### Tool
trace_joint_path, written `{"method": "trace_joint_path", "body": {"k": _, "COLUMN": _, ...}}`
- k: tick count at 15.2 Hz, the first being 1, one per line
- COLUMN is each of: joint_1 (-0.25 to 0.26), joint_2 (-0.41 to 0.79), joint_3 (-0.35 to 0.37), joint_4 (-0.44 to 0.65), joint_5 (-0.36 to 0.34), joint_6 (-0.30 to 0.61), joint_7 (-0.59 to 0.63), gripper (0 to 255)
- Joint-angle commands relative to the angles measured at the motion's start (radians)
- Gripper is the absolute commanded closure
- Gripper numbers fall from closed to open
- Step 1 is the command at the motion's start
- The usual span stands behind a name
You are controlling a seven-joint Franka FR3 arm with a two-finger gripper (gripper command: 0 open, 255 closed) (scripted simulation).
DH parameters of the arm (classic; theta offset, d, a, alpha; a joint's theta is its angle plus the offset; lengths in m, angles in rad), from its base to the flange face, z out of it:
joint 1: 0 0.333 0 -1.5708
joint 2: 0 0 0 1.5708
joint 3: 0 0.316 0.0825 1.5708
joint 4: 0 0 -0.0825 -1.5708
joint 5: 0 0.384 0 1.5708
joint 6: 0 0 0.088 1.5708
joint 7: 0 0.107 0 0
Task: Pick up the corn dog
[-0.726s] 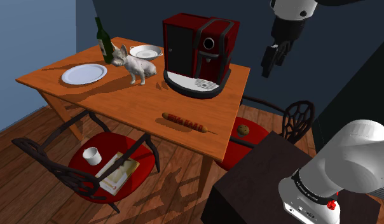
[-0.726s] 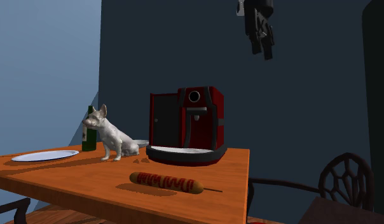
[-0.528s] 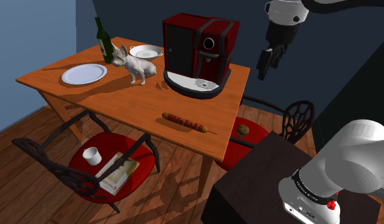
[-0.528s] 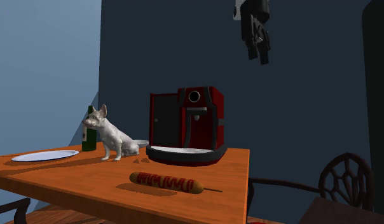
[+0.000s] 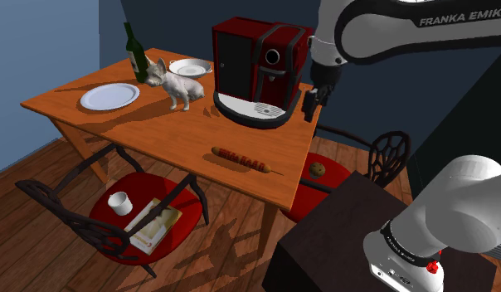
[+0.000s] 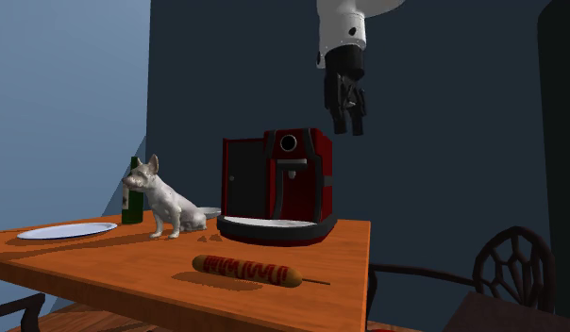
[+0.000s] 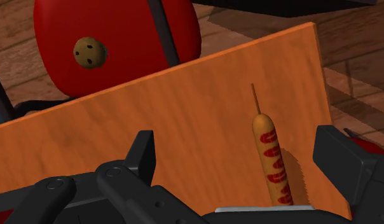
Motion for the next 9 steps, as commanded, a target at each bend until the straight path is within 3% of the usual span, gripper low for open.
{"method": "trace_joint_path", "body": {"k": 1, "joint_1": 0.007, "joint_2": 0.049, "joint_3": 0.007, "joint_4": -0.013, "joint_5": 0.0, "joint_6": 0.069, "joint_7": -0.002, "gripper": 0}}
{"method": "trace_joint_path", "body": {"k": 9, "joint_1": 0.028, "joint_2": 0.307, "joint_3": 0.042, "joint_4": 0.006, "joint_5": -0.021, "joint_6": 0.324, "joint_7": 0.0, "gripper": 0}}
